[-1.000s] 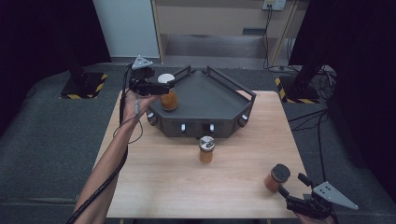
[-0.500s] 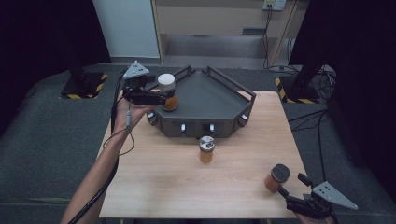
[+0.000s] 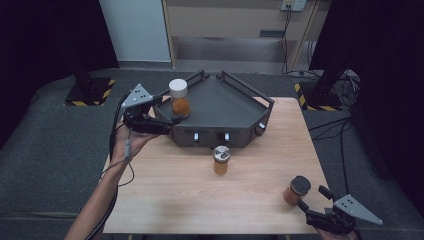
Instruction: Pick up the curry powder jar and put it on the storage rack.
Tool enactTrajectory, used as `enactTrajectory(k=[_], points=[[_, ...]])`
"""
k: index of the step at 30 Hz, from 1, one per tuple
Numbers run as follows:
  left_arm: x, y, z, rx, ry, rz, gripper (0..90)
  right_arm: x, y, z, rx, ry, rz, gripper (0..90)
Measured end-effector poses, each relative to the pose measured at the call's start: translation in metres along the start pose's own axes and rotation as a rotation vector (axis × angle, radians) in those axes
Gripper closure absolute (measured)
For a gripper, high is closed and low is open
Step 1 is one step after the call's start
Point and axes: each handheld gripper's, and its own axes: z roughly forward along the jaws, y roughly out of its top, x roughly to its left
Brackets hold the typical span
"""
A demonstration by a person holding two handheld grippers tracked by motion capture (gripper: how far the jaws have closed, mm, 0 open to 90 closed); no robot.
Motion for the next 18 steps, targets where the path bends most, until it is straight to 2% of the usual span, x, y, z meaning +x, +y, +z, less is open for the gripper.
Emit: enactTrajectory(k=[5, 8, 11, 18], points=[[-0.002, -0.011, -0.012, -0.008, -0.004, 0.003, 8.0, 0.000, 0.000, 0.000, 0.003, 0.000, 0.001, 8.9], [-0.003, -0.019, -0.019, -0.025, -0.015, -0.011, 8.0, 0.000, 0.000, 0.000, 0.003, 0.000, -0.003, 8.9], [-0.006, -0.023, -0.024, -0.029, -0.011, -0.002, 8.1, 0.000, 0.000, 0.000, 0.003, -0.001, -0.003, 8.9], [-0.012, -0.043, -0.042, -0.048, -0.013, 0.018, 8.2, 0.001, 0.000, 0.000, 0.004, -0.001, -0.003, 8.9]])
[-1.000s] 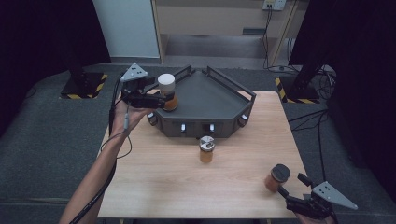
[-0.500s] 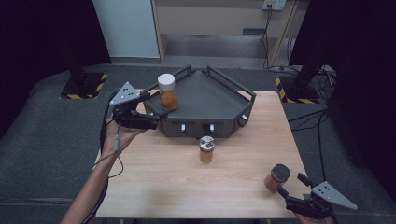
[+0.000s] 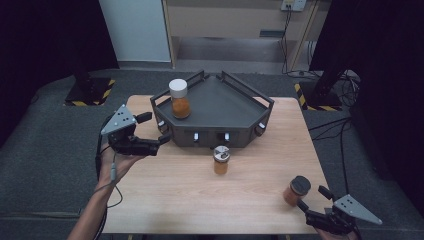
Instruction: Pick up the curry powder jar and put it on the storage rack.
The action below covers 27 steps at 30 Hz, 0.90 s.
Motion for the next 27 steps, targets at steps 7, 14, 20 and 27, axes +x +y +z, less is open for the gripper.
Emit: enactTrajectory(k=[7, 14, 20, 27], points=[[0.001, -0.028, -0.012, 0.006, -0.018, 0.004, 8.3, 0.001, 0.000, 0.000, 0.000, -0.001, -0.001, 9.0], [0.000, -0.049, -0.019, 0.011, -0.034, -0.009, 8.3, 0.001, 0.001, 0.000, 0.002, -0.002, -0.003, 8.9], [-0.003, -0.063, -0.023, 0.013, -0.042, 0.009, 8.4, 0.001, 0.000, 0.000, 0.000, -0.003, -0.005, 8.9], [-0.002, -0.090, -0.027, 0.005, -0.056, -0.022, 8.4, 0.001, 0.001, 0.000, 0.001, -0.002, -0.005, 8.9]])
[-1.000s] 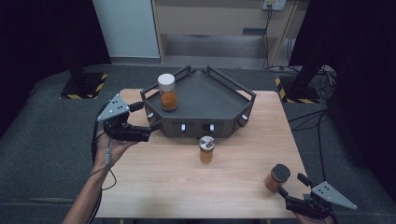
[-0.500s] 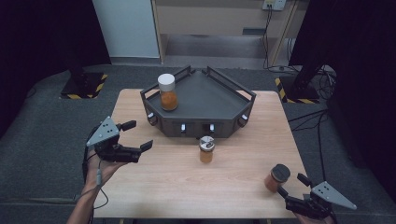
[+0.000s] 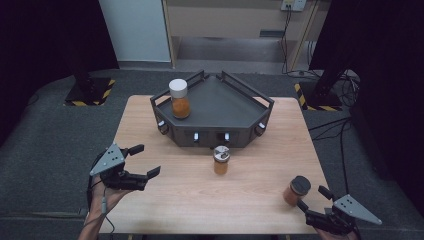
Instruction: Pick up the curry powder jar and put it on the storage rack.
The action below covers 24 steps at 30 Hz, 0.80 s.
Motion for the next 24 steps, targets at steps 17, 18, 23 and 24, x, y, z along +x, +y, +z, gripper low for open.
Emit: enactTrajectory(k=[17, 18, 23, 24], points=[[-0.001, -0.059, -0.014, 0.000, 0.022, -0.080, 8.4, 0.000, 0.000, 0.000, 0.002, -0.002, -0.006, 8.9], [-0.001, -0.062, -0.015, -0.003, 0.025, -0.088, 8.5, 0.001, 0.000, 0.000, 0.001, -0.003, -0.006, 8.9], [-0.005, -0.074, -0.018, -0.003, 0.040, -0.107, 8.5, 0.001, 0.000, 0.000, 0.002, -0.003, -0.005, 9.0], [-0.005, -0.076, -0.019, -0.003, 0.043, -0.107, 8.4, 0.001, 0.000, 0.001, 0.002, -0.002, -0.009, 9.0]])
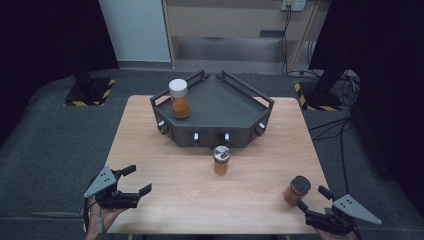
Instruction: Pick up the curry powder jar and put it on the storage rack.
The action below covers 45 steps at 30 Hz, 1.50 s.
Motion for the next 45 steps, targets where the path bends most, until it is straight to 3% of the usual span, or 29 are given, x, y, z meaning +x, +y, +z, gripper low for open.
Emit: enactTrajectory(k=[9, 16, 24, 27, 45], points=[[-0.001, -0.018, -0.004, -0.007, 0.025, -0.035, 8.3, 0.000, 0.000, 0.000, 0.000, 0.000, -0.001, 9.0], [0.001, -0.026, -0.006, -0.018, 0.042, -0.040, 7.9, 0.000, 0.000, 0.000, 0.002, 0.001, 0.001, 9.0], [0.001, -0.027, -0.003, 0.008, 0.028, -0.020, 7.2, 0.000, 0.000, 0.000, 0.002, 0.005, -0.001, 8.9], [0.001, -0.027, -0.004, 0.015, 0.030, -0.029, 5.5, 0.000, 0.000, 0.000, 0.005, 0.006, 0.001, 8.9], [-0.002, -0.028, -0.008, 0.026, 0.046, 0.007, 4.2, 0.000, 0.001, 0.000, 0.005, 0.005, -0.002, 8.9]])
